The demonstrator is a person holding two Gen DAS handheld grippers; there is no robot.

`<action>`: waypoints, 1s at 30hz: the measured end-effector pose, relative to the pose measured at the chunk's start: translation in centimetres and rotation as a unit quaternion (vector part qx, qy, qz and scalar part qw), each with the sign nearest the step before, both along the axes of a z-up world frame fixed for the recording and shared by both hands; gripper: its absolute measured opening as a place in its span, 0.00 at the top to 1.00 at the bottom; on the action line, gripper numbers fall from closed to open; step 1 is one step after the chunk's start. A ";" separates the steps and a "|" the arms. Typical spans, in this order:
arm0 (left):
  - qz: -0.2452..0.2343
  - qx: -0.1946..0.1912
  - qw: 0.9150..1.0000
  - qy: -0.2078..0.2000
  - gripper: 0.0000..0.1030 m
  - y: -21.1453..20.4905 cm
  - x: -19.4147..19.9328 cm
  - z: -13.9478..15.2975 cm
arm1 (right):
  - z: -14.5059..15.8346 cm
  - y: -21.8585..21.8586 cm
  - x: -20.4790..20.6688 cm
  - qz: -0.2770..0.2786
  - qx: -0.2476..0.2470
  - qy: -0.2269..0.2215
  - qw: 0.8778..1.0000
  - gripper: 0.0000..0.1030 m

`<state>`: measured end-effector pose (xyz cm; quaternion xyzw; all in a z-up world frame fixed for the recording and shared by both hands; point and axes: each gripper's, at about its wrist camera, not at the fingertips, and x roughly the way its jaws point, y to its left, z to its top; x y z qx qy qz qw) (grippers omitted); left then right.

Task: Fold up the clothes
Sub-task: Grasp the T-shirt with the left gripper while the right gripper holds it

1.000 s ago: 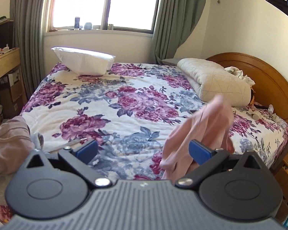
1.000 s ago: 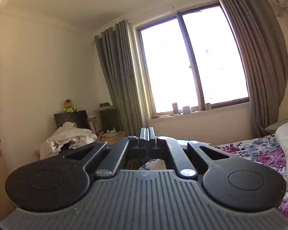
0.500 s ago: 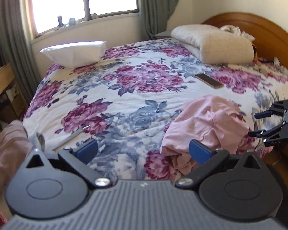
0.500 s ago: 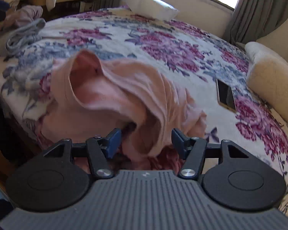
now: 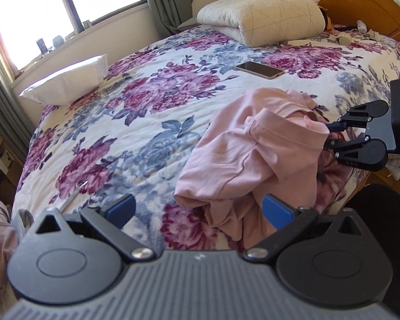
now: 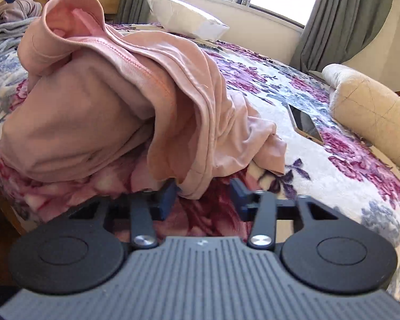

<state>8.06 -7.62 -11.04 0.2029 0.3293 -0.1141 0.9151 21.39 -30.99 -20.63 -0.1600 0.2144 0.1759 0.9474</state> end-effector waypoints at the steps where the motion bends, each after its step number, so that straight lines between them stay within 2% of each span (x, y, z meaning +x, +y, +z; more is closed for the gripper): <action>1: -0.007 0.007 1.000 -0.007 0.00 -0.3 0.0 -0.1 | 0.3 -0.2 0.1 -0.004 0.011 -0.007 1.000 0.88; 4: -0.026 0.031 0.998 -0.041 0.00 -1.1 0.1 -0.4 | 3.0 -1.2 0.3 -0.014 0.062 -0.032 0.997 0.88; 7: -0.029 0.038 0.997 -0.066 0.02 -1.7 1.0 -0.6 | 5.2 -1.8 0.6 -0.018 0.088 -0.050 0.995 0.88; 9: -0.044 0.020 0.997 -0.061 0.11 -1.9 1.4 -0.7 | 6.5 -2.0 0.7 -0.017 0.099 -0.062 0.993 0.88; 12: -0.089 0.007 0.994 -0.060 0.15 -2.5 0.9 -0.9 | 8.5 -2.4 0.9 -0.016 0.115 -0.080 0.990 0.88; 18: -0.164 -0.005 0.985 -0.045 0.14 -3.2 -0.1 -1.6 | 10.7 -2.3 3.0 -0.004 0.107 -0.104 0.989 0.88; 23: -0.159 0.009 0.986 -0.041 0.16 -3.6 1.5 -2.6 | 12.2 -1.9 3.2 -0.004 0.101 -0.121 0.988 0.88; 24: -0.157 0.009 0.987 -0.036 0.20 -3.6 2.2 -2.9 | 12.6 -1.9 3.3 -0.004 0.101 -0.125 0.987 0.88; 26: -0.150 0.002 0.988 -0.021 0.36 -3.5 3.5 -3.5 | 13.3 -1.7 3.4 -0.003 0.100 -0.134 0.986 0.88; 28: -0.137 -0.007 0.991 -0.010 0.86 -3.3 4.1 -3.8 | 14.1 -1.6 3.5 -0.002 0.100 -0.139 0.985 0.88; 29: -0.127 -0.011 0.992 -0.008 0.94 -3.0 4.2 -3.8 | 14.4 -1.5 3.6 -0.001 0.100 -0.141 0.985 0.89; 30: -0.114 -0.021 0.993 -0.011 0.95 -2.7 4.3 -3.5 | 14.7 -1.4 3.7 -0.001 0.098 -0.144 0.985 0.89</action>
